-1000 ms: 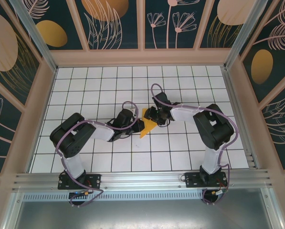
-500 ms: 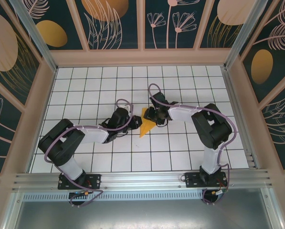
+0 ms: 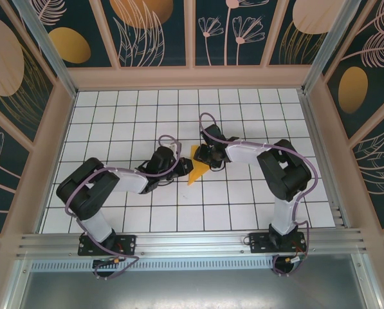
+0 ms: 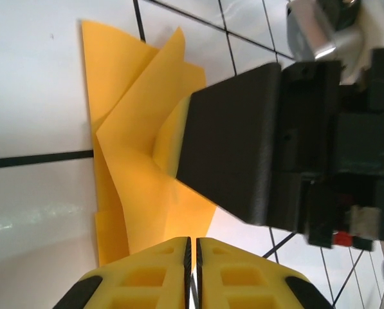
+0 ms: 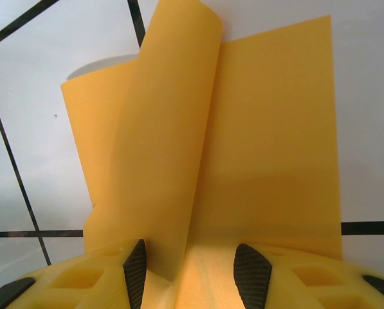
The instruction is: Fold a paper plane with a square sheet of paper (pick it up from the middle)
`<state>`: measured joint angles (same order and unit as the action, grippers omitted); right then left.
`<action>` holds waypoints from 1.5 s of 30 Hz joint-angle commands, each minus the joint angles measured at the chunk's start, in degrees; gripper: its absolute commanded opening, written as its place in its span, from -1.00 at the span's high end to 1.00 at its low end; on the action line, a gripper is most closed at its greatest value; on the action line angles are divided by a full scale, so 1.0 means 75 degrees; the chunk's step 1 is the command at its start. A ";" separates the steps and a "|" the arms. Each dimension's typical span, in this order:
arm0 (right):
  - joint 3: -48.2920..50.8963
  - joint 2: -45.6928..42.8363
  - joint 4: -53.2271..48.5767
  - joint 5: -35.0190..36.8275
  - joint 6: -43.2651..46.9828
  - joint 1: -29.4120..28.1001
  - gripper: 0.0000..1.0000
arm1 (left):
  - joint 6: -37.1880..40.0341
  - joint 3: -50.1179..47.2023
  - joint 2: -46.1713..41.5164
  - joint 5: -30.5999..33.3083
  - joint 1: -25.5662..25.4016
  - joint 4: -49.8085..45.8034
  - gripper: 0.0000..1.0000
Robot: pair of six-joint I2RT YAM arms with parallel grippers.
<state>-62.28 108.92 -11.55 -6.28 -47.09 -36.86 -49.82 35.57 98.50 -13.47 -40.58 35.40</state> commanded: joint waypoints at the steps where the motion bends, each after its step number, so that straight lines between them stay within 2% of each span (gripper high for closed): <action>1: 0.0710 0.1478 -0.1014 0.0663 -0.0143 0.0038 0.02 | -0.0063 0.0184 0.0334 -0.0429 0.0044 0.0270 0.71; 8: 0.0733 0.1467 -0.1003 0.0641 -0.0200 0.0035 0.03 | -0.0184 0.0257 0.0665 -0.0713 0.0048 0.0573 0.71; 19: 0.0743 0.1470 -0.0991 0.0662 -0.0214 0.0028 0.03 | 0.0022 0.0390 0.0648 0.0142 0.0046 -0.0413 0.76; 33: 0.0708 0.1540 -0.1059 0.0745 -0.0038 0.0017 0.00 | -0.0005 0.0402 0.0720 0.0080 0.0043 -0.0506 0.78; 40: 0.0632 0.1720 -0.1206 0.0920 0.0098 -0.0024 -0.02 | -0.0042 0.0266 0.0418 -0.0001 0.0044 -0.0439 0.72; 45: 0.0574 0.1849 -0.1316 0.1118 0.0167 -0.0067 -0.04 | -0.0135 0.0050 -0.0102 0.0325 0.0056 -0.0390 0.70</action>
<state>-63.48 109.73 -12.75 -4.71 -47.62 -37.52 -50.50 36.97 100.88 -12.80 -40.58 32.71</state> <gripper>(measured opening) 0.515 0.151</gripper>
